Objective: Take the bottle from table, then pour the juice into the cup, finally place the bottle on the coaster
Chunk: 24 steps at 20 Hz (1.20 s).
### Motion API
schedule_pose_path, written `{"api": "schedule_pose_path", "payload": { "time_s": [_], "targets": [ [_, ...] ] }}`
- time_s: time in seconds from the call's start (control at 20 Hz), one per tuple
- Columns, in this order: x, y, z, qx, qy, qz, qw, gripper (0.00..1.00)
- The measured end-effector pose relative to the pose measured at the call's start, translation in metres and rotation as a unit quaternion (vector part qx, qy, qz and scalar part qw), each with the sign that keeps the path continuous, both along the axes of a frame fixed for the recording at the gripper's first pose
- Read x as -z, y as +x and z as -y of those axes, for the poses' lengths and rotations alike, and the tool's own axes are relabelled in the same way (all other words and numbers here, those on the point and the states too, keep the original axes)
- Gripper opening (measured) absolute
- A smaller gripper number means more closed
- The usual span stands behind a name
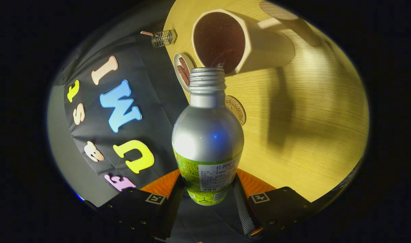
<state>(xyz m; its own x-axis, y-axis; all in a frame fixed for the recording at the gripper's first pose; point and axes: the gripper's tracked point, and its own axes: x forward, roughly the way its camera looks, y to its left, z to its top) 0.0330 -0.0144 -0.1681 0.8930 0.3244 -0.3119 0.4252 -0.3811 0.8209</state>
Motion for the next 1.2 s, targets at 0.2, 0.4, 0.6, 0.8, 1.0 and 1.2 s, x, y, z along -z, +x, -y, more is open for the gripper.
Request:
{"api": "schedule_pose_path", "payload": {
  "time_s": [0.2,0.4,0.6,0.8,1.0,1.2],
  "targets": [
    [-0.003,0.001,0.0,0.0,0.012,0.0,1.0,0.76],
    [-0.007,0.002,0.002,0.008,0.027,-0.001,1.0,0.76],
    [-0.012,0.003,0.004,0.012,0.041,-0.001,0.999,0.76],
    [-0.018,0.005,0.008,0.019,0.057,0.001,0.998,0.76],
    [-0.024,0.008,0.011,0.026,0.075,0.001,0.997,0.76],
    [-0.03,0.012,0.009,0.024,0.088,0.0,0.996,0.76]
  ]
}}
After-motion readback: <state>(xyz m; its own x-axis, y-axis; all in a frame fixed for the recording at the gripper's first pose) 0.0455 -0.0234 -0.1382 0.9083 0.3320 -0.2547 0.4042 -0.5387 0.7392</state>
